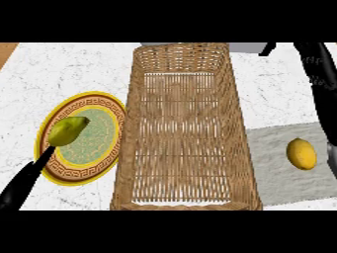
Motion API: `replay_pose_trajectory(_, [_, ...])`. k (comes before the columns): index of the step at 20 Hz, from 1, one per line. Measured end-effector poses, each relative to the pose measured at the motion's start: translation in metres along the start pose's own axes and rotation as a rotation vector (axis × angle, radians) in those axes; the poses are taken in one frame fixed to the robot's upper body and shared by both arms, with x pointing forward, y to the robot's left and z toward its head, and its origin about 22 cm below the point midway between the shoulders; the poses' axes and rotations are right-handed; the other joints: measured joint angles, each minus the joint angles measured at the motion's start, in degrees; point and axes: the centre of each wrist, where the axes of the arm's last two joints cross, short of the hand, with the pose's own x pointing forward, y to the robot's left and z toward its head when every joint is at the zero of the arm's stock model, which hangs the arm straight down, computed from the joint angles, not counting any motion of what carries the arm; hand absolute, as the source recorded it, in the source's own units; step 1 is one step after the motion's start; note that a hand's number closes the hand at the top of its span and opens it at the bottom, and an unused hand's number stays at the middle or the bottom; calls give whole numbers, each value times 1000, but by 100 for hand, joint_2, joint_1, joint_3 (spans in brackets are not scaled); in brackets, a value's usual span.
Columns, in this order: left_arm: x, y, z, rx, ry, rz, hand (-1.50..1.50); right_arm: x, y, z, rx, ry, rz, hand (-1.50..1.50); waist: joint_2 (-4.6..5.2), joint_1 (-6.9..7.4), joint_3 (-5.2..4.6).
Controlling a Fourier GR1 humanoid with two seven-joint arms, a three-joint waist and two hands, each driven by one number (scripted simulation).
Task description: Pick the lemon from the placemat and place it in the basket
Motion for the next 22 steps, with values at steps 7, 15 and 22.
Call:
replay_pose_trajectory(7, [22,25,7,163,-33,110,0,-41,-5,40,-111,17,-323,150,-87,-435,133])
replay_pose_trajectory(15, [77,4,-36,195,-100,261,0,-75,7,96,-314,-180,-400,-150,-108,-516,12])
replay_pose_trajectory(22, [92,-1,-46,212,-93,284,0,-73,-78,134,-241,114,75,-150,-148,-603,-44])
